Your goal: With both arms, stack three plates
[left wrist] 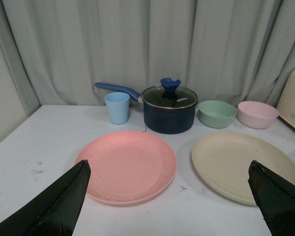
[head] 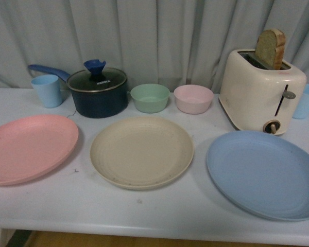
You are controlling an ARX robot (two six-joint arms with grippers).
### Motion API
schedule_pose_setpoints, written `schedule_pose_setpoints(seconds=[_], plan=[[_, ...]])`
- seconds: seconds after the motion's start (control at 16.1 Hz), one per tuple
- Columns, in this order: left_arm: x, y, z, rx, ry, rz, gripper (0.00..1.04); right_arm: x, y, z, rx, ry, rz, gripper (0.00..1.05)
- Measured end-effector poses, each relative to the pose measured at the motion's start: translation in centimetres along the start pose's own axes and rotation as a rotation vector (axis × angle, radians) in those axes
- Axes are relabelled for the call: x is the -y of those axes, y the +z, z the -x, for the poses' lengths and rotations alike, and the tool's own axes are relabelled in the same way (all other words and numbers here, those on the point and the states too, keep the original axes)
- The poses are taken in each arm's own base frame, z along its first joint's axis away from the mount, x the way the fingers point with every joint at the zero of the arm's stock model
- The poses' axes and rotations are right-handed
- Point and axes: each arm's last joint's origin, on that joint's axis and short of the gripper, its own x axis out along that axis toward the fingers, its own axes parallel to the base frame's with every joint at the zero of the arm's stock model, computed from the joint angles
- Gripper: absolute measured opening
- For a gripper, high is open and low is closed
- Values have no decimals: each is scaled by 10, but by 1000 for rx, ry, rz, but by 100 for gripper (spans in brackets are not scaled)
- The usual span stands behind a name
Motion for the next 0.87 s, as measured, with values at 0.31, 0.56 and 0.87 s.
schedule_pose_setpoints(seconds=[0.31,0.56,0.87], plan=[[0,0,0,0,0,0,98,0,0,0,0,0,0,98],[0,0,0,0,0,0,98,0,0,0,0,0,0,98],[3,0,-4,-234,112,-44,98,0,0,0,0,-2,0,98]])
